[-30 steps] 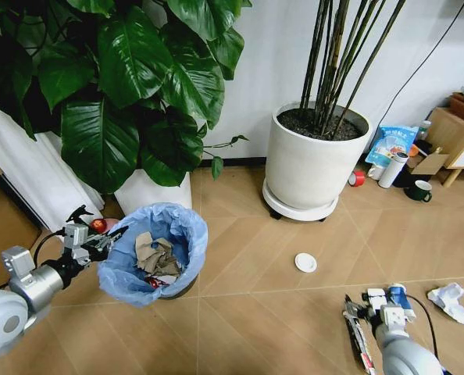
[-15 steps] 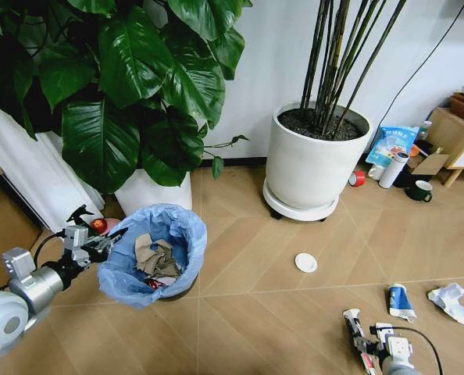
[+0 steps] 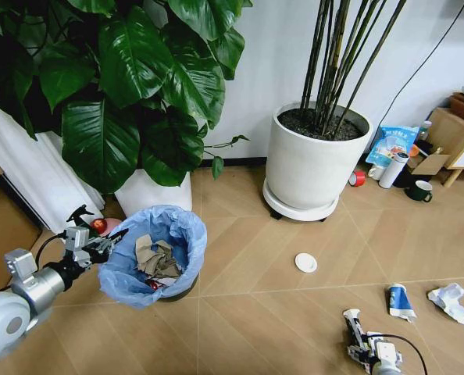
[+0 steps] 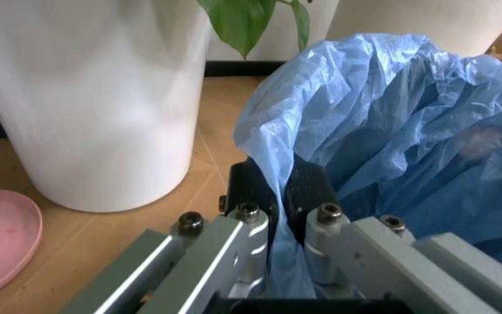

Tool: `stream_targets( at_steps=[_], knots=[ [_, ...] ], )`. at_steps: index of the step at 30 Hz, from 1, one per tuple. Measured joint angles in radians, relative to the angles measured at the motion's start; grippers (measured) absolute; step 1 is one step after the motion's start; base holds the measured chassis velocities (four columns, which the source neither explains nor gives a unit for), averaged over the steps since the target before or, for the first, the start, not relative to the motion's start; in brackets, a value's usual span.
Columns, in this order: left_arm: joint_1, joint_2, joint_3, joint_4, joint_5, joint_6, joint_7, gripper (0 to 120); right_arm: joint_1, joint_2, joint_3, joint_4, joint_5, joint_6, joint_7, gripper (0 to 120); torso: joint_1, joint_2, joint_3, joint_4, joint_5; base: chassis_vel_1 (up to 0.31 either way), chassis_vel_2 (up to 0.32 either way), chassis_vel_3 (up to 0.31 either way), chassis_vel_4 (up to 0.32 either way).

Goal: Pick up the trash bin and place the garbage on the floor into it.

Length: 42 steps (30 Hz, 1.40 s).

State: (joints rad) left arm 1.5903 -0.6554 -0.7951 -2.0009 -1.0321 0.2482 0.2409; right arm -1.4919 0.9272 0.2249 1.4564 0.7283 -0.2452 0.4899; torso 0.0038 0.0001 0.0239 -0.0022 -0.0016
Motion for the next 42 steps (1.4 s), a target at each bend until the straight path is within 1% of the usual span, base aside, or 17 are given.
stream_targets(
  at_steps=[1,4,5,8,15,16,20,24,28,30,31,32,33,34,37,40,42],
  knots=[
    [0.000,0.000,0.000,0.000,0.000,0.000,0.000,0,0.000,0.000,0.000,0.000,0.000,0.000,0.000,84,0.000,0.000,0.000,0.0000,0.0000,0.000,0.000,0.000,0.000],
    [0.001,0.000,-0.004,0.000,0.000,0.000,0.000,0,0.001,-0.001,-0.002,-0.002,0.001,0.001,-0.005,72,0.000,0.000,0.000,0.0000,0.0006,0.000,0.000,0.000,0.000],
    [0.002,0.000,-0.005,-0.001,-0.001,0.000,0.000,0,0.000,-0.001,-0.003,-0.002,0.001,0.002,-0.007,62,0.000,0.000,0.000,0.0001,0.0005,0.000,0.000,0.000,0.000],
    [0.002,0.000,-0.005,-0.001,-0.001,0.000,0.000,0,-0.002,0.000,-0.006,-0.002,-0.003,0.002,-0.007,55,0.000,0.000,0.000,0.0002,0.0007,0.000,0.000,0.000,0.000],
    [0.004,-0.005,-0.006,-0.002,-0.001,-0.001,0.001,0,-0.007,0.000,-0.006,-0.004,-0.003,-0.002,-0.007,27,0.000,0.000,0.000,0.0000,0.0009,0.000,0.000,0.000,0.000],
    [0.004,-0.005,-0.006,-0.002,-0.001,-0.001,0.001,0,-0.007,0.000,-0.006,-0.004,-0.003,-0.002,-0.007,27,0.000,0.000,0.000,0.0000,0.0009,0.000,0.000,0.000,0.000],
    [0.005,-0.006,-0.006,-0.003,0.000,-0.001,0.002,0,-0.009,0.000,-0.003,-0.009,-0.005,-0.005,-0.007,7,0.000,0.000,0.000,-0.0003,0.0009,0.000,0.000,0.000,0.000],
    [0.005,-0.005,-0.005,-0.004,0.000,-0.001,0.003,0,-0.013,0.000,-0.001,-0.007,-0.012,-0.003,-0.010,0,0.000,0.000,0.000,-0.0001,0.0013,0.000,0.000,0.000,0.000],
    [0.004,-0.005,0.004,-0.002,0.001,-0.001,0.008,0,-0.022,-0.005,0.013,0.008,-0.017,0.011,-0.021,0,0.000,0.000,0.000,-0.0005,0.0017,0.000,0.000,0.000,0.000],
    [-0.002,-0.005,0.020,0.003,0.003,-0.003,0.014,0,-0.028,-0.018,0.040,0.037,-0.060,0.091,-0.086,0,0.000,0.000,0.000,-0.0003,0.0014,0.000,0.000,0.000,0.000],
    [-0.002,-0.005,0.020,0.003,0.003,-0.003,0.014,0,-0.028,-0.018,0.040,0.037,-0.060,0.091,-0.086,0,0.000,0.000,0.000,-0.0003,0.0014,0.000,0.000,0.000,0.000],
    [-0.006,-0.003,0.028,0.007,0.005,-0.005,0.017,0,-0.028,-0.025,0.052,0.047,-0.093,0.141,-0.132,0,0.000,0.000,0.000,-0.0004,0.0013,0.000,0.000,0.000,0.000],
    [-0.012,0.002,0.045,0.012,0.010,-0.007,0.018,0,-0.020,-0.039,0.075,0.071,-0.144,0.256,-0.221,0,0.000,0.000,0.000,-0.0004,0.0014,0.000,0.000,0.000,0.000],
    [-0.012,0.002,0.045,0.012,0.010,-0.007,0.018,0,-0.020,-0.039,0.075,0.071,-0.144,0.256,-0.221,0,0.000,0.000,0.000,-0.0004,0.0014,0.000,0.000,0.000,0.000],
    [-0.031,0.013,0.091,0.020,0.011,-0.008,0.017,0,0.033,-0.076,0.098,0.175,-0.177,0.434,-0.390,0,0.000,0.000,0.000,0.0001,0.0003,0.000,0.000,0.000,0.000],
    [-0.048,0.018,0.124,0.028,0.010,-0.014,0.016,0,0.089,-0.093,0.065,0.217,-0.172,0.508,-0.462,0,0.000,0.000,0.000,0.0000,0.0005,0.000,0.000,0.000,0.000],
    [-0.073,0.025,0.170,0.038,-0.001,-0.026,0.016,0,0.205,-0.103,-0.020,0.267,-0.139,0.565,-0.537,0,0.000,0.000,0.000,-0.0001,0.0012,0.000,0.000,0.000,0.000]
  ],
)
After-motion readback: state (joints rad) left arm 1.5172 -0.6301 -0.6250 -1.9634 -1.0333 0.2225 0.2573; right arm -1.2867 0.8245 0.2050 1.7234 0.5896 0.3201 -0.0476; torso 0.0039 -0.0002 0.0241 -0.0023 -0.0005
